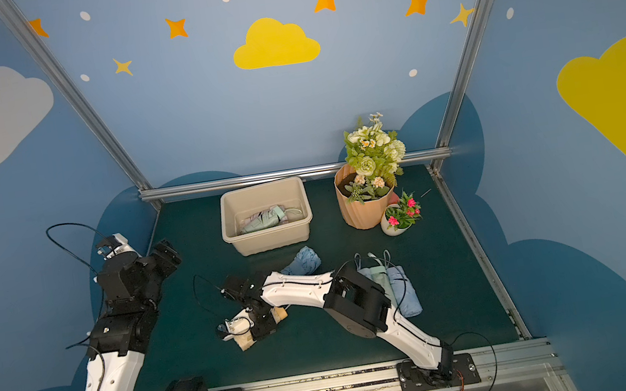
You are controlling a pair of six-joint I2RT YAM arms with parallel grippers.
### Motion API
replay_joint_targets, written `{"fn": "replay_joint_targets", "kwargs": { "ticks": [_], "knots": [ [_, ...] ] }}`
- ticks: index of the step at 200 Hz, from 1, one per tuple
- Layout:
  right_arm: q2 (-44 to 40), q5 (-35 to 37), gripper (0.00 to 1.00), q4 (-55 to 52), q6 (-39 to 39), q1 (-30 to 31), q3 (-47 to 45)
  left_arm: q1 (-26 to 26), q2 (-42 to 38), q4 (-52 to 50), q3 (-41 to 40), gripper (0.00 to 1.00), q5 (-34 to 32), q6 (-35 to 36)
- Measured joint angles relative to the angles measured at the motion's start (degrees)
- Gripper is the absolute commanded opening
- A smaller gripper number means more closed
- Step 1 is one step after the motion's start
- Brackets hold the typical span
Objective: Put the umbrella into the storage box
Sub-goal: Pick up the umbrella from the center of the board.
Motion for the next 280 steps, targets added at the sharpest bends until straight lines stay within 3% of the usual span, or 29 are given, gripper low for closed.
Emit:
{"fn": "replay_joint_targets", "kwargs": {
  "ticks": [77,129,185,280],
  "knots": [
    [-6.54,2.10,0.51,5.20,-0.52,0.00,-4.55,0.17,1.68,0.96,0.50,0.80,-0.42,0.76],
    [-12.68,8.52,0.51,9.40,-3.87,-0.22,-6.56,0.59,2.36,2.67,1.18,0.81,-1.90,2.67],
    [-16.70,14.75,0.50,9.86,-7.82,-2.45,-7.56,1.03,-0.20,2.60,1.18,0.80,-8.83,2.36],
    [-18.18,19.04,0.50,9.92,-14.03,-11.56,0.48,1.29,-3.39,-0.17,-5.01,0.80,-12.24,-6.54]
  ]
}}
